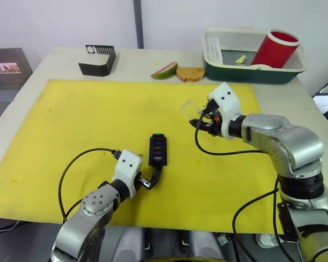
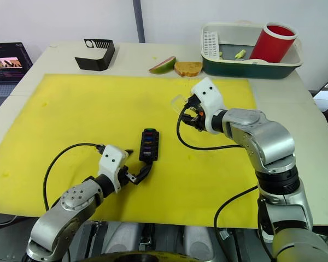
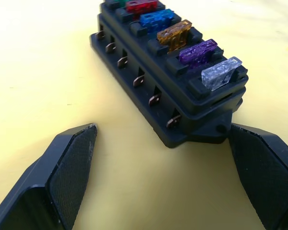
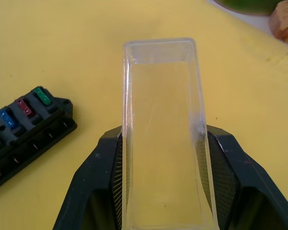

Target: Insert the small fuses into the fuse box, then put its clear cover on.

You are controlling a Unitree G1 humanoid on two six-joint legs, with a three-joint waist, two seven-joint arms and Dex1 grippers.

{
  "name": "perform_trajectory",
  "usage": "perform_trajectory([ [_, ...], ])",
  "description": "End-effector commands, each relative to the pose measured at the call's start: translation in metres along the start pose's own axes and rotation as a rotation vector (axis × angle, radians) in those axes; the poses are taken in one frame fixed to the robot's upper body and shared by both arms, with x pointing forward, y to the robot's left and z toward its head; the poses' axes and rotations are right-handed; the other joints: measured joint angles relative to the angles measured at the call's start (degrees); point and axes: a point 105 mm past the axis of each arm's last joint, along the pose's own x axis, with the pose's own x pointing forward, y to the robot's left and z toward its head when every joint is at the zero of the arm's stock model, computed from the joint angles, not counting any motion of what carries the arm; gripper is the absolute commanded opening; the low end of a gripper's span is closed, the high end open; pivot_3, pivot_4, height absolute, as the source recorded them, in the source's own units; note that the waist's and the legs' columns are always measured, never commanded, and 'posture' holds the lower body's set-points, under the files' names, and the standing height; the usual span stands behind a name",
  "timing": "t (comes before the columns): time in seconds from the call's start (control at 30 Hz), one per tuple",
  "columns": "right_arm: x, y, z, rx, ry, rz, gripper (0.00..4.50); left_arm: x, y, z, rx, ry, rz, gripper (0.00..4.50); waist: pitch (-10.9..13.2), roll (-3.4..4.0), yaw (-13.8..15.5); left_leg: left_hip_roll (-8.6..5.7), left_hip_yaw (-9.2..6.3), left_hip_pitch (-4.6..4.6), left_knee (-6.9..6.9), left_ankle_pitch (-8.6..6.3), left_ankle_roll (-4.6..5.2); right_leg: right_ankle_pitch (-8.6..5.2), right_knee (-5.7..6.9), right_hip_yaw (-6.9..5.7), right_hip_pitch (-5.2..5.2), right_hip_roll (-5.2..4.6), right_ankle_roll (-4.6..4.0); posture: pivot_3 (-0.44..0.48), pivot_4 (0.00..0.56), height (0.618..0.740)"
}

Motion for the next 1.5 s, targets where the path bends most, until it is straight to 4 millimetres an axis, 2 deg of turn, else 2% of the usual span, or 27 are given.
perform_trajectory([
  [0.03, -0.003, 0.002, 0.012, -0.028, -0.054, -0.006, 1.70, -0.006, 0.010, -0.009, -0.005, 0.042, 0.027, 4.50, 0.00, 0.01, 0.01, 0.01, 0.00, 0.00, 0.00, 0.00, -0.01, 0.00, 0.00, 0.00, 0.00, 0.00, 0.00, 0.000, 0.150, 0.740],
  [0.2, -0.004, 0.002, 0.014, -0.033, -0.060, -0.010, 1.70, 0.005, -0.017, -0.010, -0.053, 0.037, -0.057, 4.50, -0.01, 0.01, 0.38, 0.00, 0.01, -0.03, 0.00, 0.00, -0.01, 0.00, -0.04, 0.00, 0.00, -0.05, 0.00, 0.000, 0.150, 0.740],
  [0.43, -0.004, 0.004, 0.015, -0.033, -0.061, -0.003, 1.70, 0.020, -0.037, -0.006, -0.082, 0.020, -0.080, 4.50, -0.01, 0.02, 1.61, -0.04, 0.01, -0.07, 0.01, -0.01, 0.00, 0.00, -0.12, 0.00, 0.01, -0.10, 0.00, 0.000, 0.150, 0.740],
  [0.77, -0.004, 0.004, 0.017, -0.031, -0.062, -0.004, 1.70, 0.025, -0.057, -0.002, -0.101, 0.010, -0.127, 4.50, -0.02, 0.03, 1.91, -0.07, 0.00, -0.11, 0.02, -0.04, 0.06, 0.00, -0.19, -0.01, 0.02, -0.13, -0.01, 0.000, 0.150, 0.740],
  [1.2, -0.002, 0.010, 0.017, -0.020, -0.064, 0.011, 1.70, 0.029, -0.065, 0.007, -0.116, 0.004, -0.099, 4.50, -0.02, 0.03, 1.96, -0.09, 0.00, -0.13, 0.02, -0.06, 0.09, 0.00, -0.23, -0.02, 0.03, -0.13, 0.00, 0.000, 0.150, 0.740],
  [1.37, -0.002, 0.010, 0.015, -0.015, -0.061, 0.011, 1.70, 0.036, -0.056, 0.004, -0.080, 0.014, -0.015, 4.50, -0.02, 0.03, 2.01, -0.09, 0.00, -0.14, 0.03, -0.07, 0.11, 0.00, -0.25, -0.02, 0.04, -0.13, 0.00, 0.000, 0.150, 0.740],
  [1.5, -0.002, 0.009, 0.014, -0.021, -0.062, 0.005, 1.70, 0.043, -0.040, 0.005, -0.082, 0.003, 0.079, 4.50, -0.02, 0.02, 1.95, -0.09, 0.00, -0.13, 0.04, -0.07, 0.11, 0.00, -0.25, -0.02, 0.05, -0.13, 0.00, 0.000, 0.150, 0.740],
])
